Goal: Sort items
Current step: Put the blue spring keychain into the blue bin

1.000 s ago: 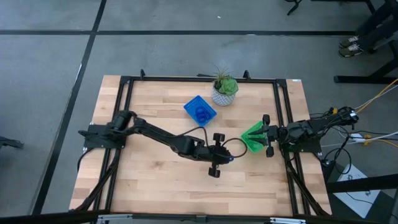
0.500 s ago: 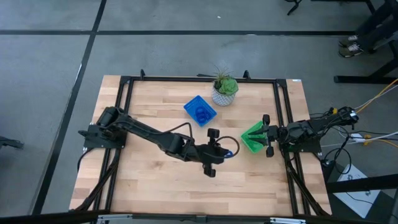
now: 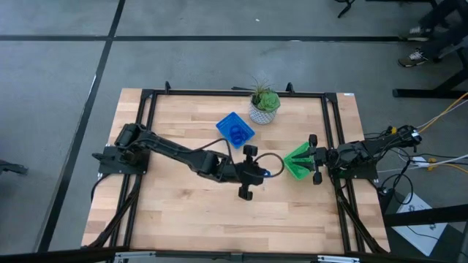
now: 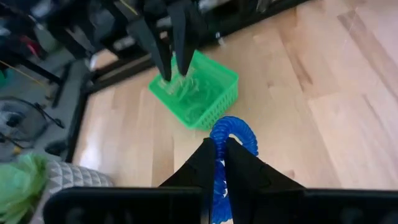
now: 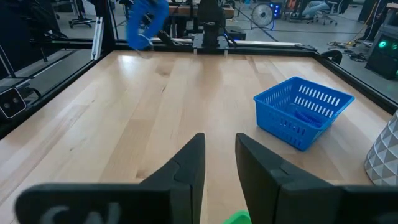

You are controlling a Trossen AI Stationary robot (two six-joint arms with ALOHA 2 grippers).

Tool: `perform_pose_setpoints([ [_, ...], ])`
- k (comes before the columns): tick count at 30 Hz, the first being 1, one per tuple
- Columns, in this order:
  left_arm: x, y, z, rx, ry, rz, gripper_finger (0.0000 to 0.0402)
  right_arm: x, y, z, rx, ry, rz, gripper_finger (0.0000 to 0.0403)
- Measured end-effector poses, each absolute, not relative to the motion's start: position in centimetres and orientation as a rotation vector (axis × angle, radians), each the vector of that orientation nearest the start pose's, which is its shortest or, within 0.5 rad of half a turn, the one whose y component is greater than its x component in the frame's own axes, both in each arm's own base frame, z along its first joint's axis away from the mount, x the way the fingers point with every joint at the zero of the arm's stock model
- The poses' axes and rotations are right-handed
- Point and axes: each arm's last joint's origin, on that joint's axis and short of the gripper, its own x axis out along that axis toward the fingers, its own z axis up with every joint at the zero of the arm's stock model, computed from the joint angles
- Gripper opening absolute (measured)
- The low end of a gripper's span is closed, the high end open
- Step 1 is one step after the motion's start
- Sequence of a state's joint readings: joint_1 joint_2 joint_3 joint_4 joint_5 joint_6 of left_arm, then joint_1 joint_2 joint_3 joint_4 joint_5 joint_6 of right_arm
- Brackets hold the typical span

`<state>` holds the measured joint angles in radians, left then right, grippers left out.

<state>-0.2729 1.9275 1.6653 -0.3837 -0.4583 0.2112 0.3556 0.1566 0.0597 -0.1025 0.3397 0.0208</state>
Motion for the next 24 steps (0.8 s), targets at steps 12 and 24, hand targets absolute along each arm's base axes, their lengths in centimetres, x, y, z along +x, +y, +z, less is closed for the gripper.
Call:
perform_pose_setpoints([
  [12,43.1,-4.7,28.1,0.370,0.748,0.146,0.0017,9.9,2.6,16.2,-0.047,0.188,0.014,0.0090],
  [24,43.1,1.7,27.7,0.259,0.812,0.158,0.0017,9.9,2.6,16.2,-0.047,0.188,0.014,0.0090],
])
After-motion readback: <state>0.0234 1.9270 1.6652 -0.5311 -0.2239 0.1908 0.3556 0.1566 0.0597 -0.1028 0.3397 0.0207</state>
